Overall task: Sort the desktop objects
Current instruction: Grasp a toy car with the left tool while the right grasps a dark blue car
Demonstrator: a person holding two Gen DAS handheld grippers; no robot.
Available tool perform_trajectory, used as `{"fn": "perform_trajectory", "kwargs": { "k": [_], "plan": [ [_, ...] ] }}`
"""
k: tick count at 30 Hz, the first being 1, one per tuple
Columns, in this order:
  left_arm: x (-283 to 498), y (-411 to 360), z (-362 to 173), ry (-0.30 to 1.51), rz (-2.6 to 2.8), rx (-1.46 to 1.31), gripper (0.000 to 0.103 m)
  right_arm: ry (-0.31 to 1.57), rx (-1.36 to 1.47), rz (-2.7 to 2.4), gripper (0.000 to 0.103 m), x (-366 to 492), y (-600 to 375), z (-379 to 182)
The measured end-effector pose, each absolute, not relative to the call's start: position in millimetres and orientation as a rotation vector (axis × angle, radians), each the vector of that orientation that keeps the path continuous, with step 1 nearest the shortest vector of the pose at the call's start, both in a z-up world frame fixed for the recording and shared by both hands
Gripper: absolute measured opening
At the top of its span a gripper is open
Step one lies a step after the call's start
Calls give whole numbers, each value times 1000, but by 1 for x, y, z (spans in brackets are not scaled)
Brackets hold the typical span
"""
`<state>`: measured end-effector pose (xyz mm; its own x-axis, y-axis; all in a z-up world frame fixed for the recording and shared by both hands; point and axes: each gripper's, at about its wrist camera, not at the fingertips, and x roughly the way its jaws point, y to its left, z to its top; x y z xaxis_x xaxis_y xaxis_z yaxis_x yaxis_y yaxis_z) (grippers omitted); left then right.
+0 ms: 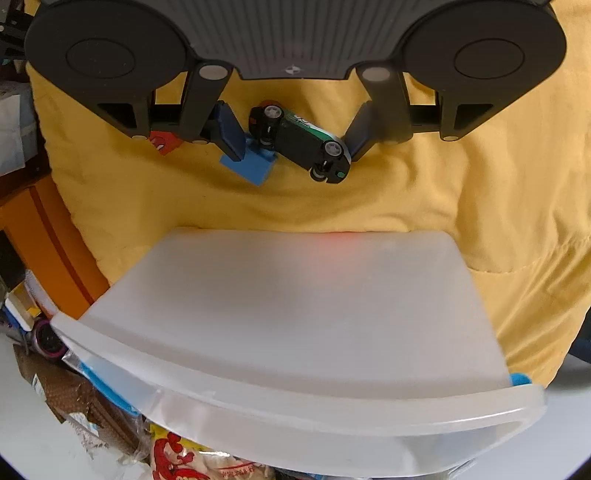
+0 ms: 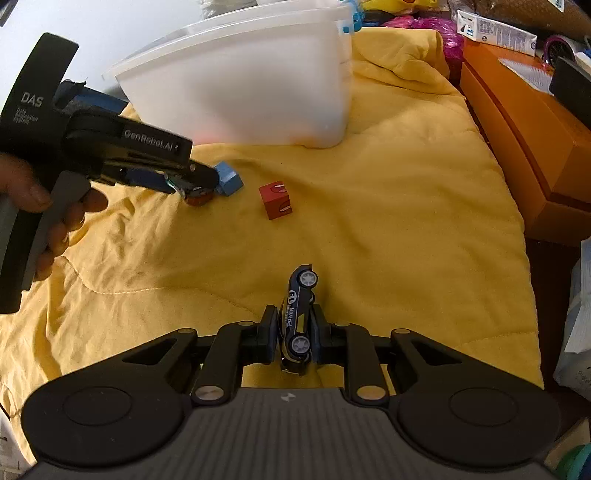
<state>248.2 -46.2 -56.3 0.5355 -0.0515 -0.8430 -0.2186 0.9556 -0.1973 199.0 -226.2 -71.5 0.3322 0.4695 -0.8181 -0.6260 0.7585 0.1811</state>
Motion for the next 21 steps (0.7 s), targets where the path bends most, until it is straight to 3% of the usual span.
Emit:
{"fn": "perform_trajectory", "kwargs": {
  "k": [8, 9, 10, 11, 16, 18, 20, 21],
  "plan": [
    [232, -70, -62, 987, -23, -32, 59, 1001, -179, 724, 20, 197, -229, -71],
    [228, -68, -62, 988, -36, -37, 50, 1001, -179, 724, 20, 197, -228, -71],
    [223, -64, -62, 988, -48, -44, 29, 1001, -179, 725, 20, 197, -229, -71],
    [219, -61, -62, 987, -46, -40, 18, 1001, -180, 725, 20, 196, -228, -71],
    [187, -47, -59, 993, -91, -24, 17, 1001, -177, 725, 20, 196, -228, -71],
    [173, -46, -56, 978, -91, -11, 23, 1001, -173, 726, 20, 195, -228, -72],
    [166, -40, -49, 942, -59, -3, 52, 1002, -168, 725, 20, 195, -228, -72],
    [178, -31, -43, 921, -47, -23, 56, 1003, -166, 725, 20, 194, -228, -72]
  ]
}}
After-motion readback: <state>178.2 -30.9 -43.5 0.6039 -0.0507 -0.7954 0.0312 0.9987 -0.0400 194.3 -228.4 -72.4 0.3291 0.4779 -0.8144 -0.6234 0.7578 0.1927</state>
